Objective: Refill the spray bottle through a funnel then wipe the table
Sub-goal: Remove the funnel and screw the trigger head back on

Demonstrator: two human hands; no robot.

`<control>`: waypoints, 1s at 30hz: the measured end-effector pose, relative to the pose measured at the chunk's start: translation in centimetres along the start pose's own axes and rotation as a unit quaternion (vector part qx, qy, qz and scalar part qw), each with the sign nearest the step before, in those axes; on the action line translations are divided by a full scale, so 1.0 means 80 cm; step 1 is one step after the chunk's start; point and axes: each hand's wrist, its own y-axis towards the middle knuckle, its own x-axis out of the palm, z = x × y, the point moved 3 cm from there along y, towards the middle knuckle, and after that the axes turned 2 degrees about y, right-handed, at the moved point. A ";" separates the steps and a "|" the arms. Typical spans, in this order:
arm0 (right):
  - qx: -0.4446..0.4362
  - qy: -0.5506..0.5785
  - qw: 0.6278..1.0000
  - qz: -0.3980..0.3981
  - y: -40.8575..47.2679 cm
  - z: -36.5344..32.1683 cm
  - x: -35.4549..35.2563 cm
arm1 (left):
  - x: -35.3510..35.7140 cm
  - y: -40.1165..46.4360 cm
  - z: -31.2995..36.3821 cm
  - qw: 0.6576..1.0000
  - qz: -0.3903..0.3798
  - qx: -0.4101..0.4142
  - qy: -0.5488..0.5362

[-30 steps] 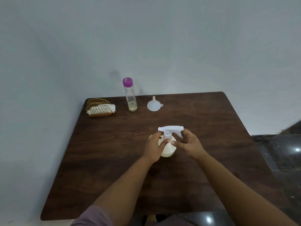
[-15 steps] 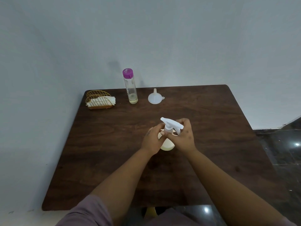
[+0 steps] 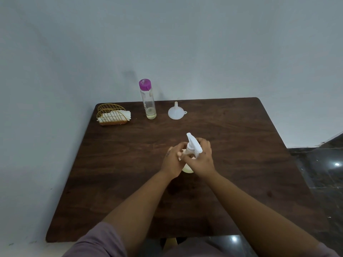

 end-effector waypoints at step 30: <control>-0.105 -0.093 0.981 -0.136 0.043 0.004 -0.035 | 0.002 -0.005 -0.001 0.997 -0.024 -0.044 0.051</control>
